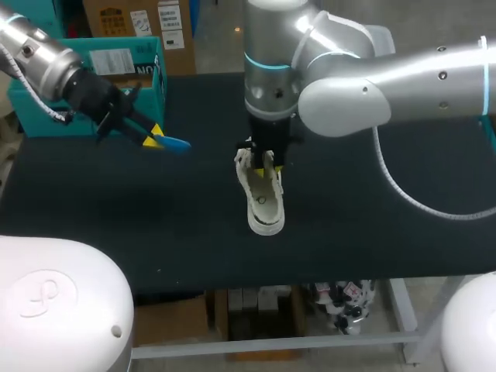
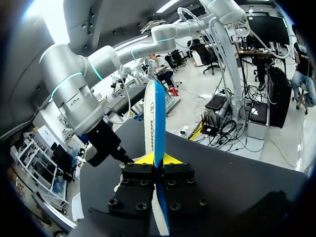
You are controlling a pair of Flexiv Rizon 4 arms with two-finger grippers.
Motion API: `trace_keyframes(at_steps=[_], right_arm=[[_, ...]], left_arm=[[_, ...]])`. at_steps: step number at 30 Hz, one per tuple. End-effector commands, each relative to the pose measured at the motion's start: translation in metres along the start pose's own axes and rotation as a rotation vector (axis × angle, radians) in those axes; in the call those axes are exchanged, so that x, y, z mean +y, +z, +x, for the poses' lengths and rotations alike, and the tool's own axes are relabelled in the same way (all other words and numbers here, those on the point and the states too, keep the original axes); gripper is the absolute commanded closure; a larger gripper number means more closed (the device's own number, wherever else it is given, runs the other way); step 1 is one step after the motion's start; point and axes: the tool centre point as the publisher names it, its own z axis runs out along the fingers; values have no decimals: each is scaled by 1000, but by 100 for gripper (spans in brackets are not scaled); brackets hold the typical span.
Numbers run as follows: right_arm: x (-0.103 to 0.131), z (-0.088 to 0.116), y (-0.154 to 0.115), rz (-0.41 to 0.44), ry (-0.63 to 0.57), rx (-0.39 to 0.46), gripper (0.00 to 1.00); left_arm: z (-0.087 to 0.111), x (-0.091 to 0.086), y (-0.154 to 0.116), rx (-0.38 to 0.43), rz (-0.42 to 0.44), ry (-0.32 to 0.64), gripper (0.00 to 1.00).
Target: Open the shoe tongue, take the insole out of the shoe, put the insole back into the shoe, and pack the shoe into the shoebox
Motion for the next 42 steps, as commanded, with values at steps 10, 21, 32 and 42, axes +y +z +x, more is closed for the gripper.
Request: trace_keyframes(at_steps=[10, 21, 32, 42], right_arm=[[-29, -33, -65, -56, -53, 205, 0], [-29, -33, -65, -56, -53, 205, 0], [-24, -35, -66, -13, -2, 197, 0], [-21, -70, -81, 248, 713, 534, 0]], left_arm=[[-6, -17, 27, 81, 46, 220, 100], [-8, -24, 79, 210, 193, 392, 100], [-12, -16, 116, 198, 204, 602, 100], [-13, -11, 120, 178, 183, 522, 100]])
